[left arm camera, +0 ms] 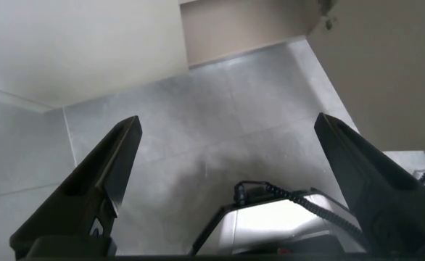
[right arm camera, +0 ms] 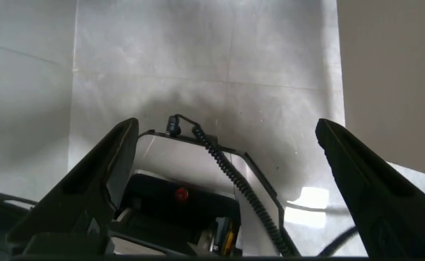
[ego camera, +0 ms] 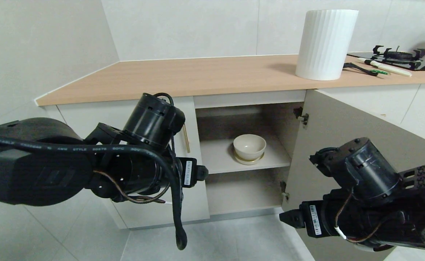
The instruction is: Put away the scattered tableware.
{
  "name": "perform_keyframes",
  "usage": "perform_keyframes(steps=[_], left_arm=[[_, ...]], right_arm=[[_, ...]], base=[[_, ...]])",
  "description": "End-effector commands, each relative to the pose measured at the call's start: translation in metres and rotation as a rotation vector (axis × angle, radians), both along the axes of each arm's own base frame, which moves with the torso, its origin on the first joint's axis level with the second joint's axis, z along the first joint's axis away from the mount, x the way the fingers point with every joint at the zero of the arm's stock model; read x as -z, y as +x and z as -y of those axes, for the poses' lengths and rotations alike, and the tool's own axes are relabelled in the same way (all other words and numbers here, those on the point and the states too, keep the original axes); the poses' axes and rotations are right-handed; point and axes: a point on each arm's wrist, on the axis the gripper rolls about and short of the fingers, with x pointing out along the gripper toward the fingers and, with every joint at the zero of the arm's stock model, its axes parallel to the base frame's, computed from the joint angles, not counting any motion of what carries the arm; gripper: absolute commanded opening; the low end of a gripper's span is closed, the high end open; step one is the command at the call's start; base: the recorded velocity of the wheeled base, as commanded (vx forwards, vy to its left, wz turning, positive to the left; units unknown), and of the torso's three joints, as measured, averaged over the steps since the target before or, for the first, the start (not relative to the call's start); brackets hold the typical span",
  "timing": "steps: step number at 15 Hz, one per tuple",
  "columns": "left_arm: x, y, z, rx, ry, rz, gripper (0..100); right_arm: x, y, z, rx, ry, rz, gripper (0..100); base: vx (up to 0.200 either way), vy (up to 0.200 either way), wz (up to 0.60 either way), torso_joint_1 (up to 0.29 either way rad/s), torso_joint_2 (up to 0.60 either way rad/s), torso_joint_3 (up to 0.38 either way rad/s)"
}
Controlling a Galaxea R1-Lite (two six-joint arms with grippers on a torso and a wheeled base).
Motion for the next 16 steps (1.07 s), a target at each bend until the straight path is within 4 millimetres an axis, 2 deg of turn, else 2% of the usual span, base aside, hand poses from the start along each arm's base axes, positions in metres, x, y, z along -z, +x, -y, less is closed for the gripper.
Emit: perform_keyframes(steps=[1, 8, 15, 16], left_arm=[[-0.0002, -0.0002, 0.0000, 0.000, 0.000, 0.001, 100], [-0.0002, -0.0002, 0.0000, -0.001, -0.002, 0.001, 100], [-0.0002, -0.0001, 0.0000, -0.003, -0.002, 0.001, 100], [-0.0002, -0.0002, 0.0000, -0.002, -0.003, 0.000, 100]], right_arm=[[-0.0009, -0.0007, 0.0005, 0.000, 0.003, 0.002, 100], [-0.0025, -0.0015, 0.0013, 0.000, 0.007, 0.007, 100], [-0.0036, -0.0023, 0.0022, -0.001, 0.009, 0.010, 100], [-0.0040, -0.0028, 0.0027, -0.001, 0.010, 0.011, 100]], base=[[0.000, 0.000, 0.00, 0.000, 0.00, 0.000], [0.000, 0.000, 0.00, 0.000, 0.00, 0.000], [-0.200, 0.000, 0.00, 0.002, 0.00, 0.000], [0.000, 0.000, 0.00, 0.000, 0.00, 0.000]])
